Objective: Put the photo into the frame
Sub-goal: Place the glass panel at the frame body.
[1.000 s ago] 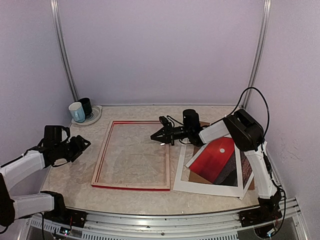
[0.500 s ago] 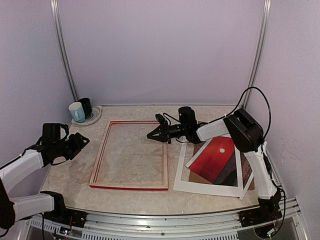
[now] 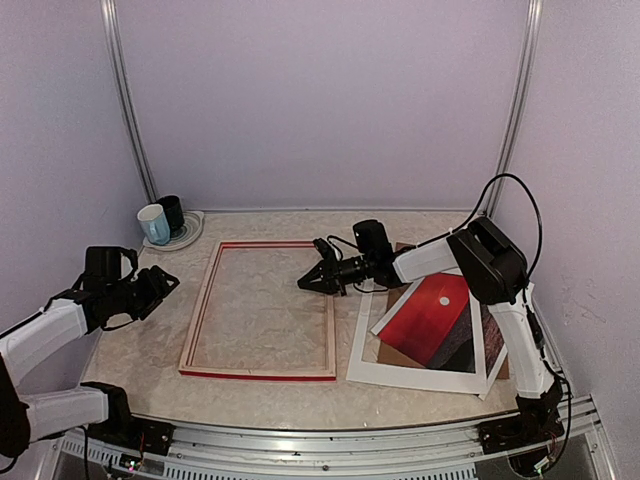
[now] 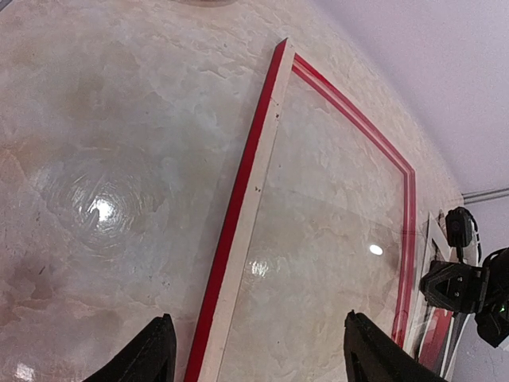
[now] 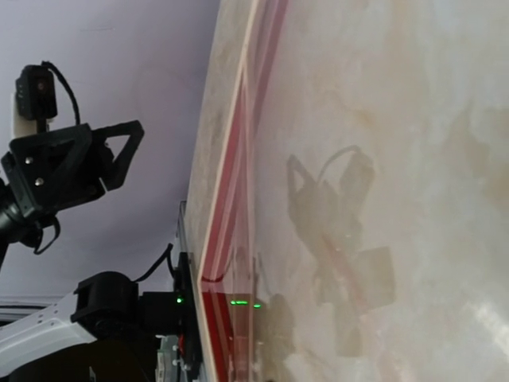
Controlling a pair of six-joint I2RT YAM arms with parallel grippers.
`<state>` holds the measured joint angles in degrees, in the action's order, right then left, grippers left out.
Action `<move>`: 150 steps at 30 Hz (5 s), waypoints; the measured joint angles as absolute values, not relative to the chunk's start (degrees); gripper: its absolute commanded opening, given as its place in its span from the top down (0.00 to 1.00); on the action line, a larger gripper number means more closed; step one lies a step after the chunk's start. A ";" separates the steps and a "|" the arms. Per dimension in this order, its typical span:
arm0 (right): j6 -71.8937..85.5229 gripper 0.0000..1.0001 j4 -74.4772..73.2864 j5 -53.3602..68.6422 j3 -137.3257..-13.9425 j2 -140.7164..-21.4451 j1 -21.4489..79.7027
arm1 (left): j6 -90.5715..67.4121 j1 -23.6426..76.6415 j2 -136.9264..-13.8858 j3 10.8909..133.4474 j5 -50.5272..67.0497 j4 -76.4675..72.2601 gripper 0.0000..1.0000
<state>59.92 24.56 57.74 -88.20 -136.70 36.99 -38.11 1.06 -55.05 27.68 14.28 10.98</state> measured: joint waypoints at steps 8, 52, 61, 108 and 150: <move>58.50 0.86 22.46 56.93 -88.25 -136.70 36.88 | -38.11 1.06 -55.20 27.68 14.31 10.98 0.28; 68.27 0.98 37.21 61.47 -90.59 -141.12 36.49 | -38.61 1.13 -55.90 26.28 14.72 9.43 0.28; 66.85 0.99 36.29 61.19 -90.15 -141.53 35.92 | -38.59 1.13 -56.21 26.24 14.74 9.41 0.28; 67.00 0.98 39.09 57.78 -85.32 -141.40 35.81 | -39.62 2.59 -57.41 24.43 14.76 7.16 0.28; 66.67 0.98 46.96 59.05 -87.90 -144.59 35.94 | -48.53 4.34 -63.46 7.64 11.22 -24.60 0.32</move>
<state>66.67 46.96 59.05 -87.90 -144.59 35.94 -48.53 4.34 -63.46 7.64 11.22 -24.60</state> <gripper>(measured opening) 0.020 0.686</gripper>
